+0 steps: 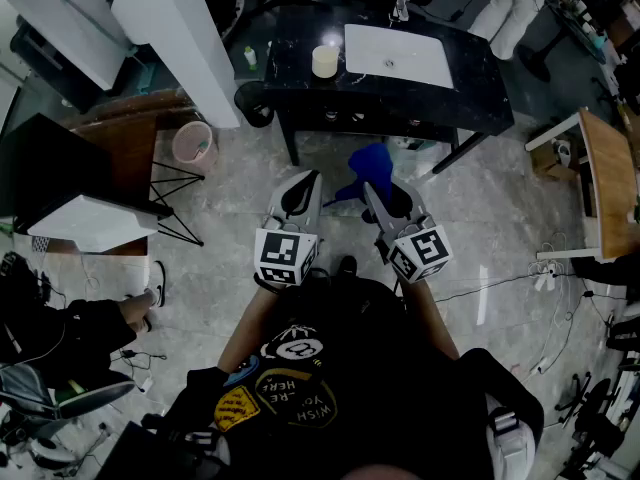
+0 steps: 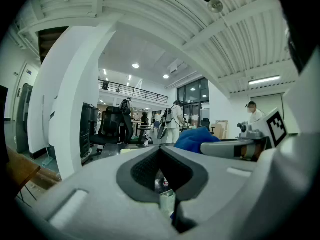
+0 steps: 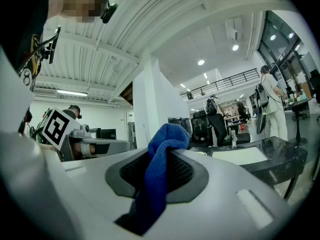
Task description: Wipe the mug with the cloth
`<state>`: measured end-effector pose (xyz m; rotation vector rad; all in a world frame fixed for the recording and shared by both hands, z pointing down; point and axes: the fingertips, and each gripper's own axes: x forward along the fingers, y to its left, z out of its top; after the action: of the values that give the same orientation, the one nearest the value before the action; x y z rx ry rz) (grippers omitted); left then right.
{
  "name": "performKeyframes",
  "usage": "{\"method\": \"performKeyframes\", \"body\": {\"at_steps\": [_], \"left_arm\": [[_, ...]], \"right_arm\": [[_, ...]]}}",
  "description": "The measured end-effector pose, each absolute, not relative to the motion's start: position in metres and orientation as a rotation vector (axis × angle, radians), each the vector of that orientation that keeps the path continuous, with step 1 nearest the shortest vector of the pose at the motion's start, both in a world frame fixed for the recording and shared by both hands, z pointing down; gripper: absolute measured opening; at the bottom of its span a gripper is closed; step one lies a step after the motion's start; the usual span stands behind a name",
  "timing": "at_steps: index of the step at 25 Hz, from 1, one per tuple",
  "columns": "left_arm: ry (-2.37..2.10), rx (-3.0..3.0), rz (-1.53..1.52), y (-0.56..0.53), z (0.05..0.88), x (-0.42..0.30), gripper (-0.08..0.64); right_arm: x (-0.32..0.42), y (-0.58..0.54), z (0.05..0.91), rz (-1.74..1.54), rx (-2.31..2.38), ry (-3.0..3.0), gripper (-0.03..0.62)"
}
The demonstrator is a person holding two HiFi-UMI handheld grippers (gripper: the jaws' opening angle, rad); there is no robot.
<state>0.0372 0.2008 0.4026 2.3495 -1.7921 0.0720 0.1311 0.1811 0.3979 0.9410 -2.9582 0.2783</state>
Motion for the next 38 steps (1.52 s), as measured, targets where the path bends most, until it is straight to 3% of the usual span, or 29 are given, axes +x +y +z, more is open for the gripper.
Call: {"method": "performKeyframes", "body": {"at_steps": [28, 38], "left_arm": [[-1.746, 2.326, 0.078, 0.194, 0.432, -0.029, 0.005], [-1.756, 2.293, 0.085, 0.099, 0.451, -0.053, 0.005]], "right_arm": [[0.067, 0.167, 0.427, 0.312, 0.969, -2.915, 0.089], [0.04, 0.077, 0.452, 0.301, 0.887, -2.895, 0.089]]}}
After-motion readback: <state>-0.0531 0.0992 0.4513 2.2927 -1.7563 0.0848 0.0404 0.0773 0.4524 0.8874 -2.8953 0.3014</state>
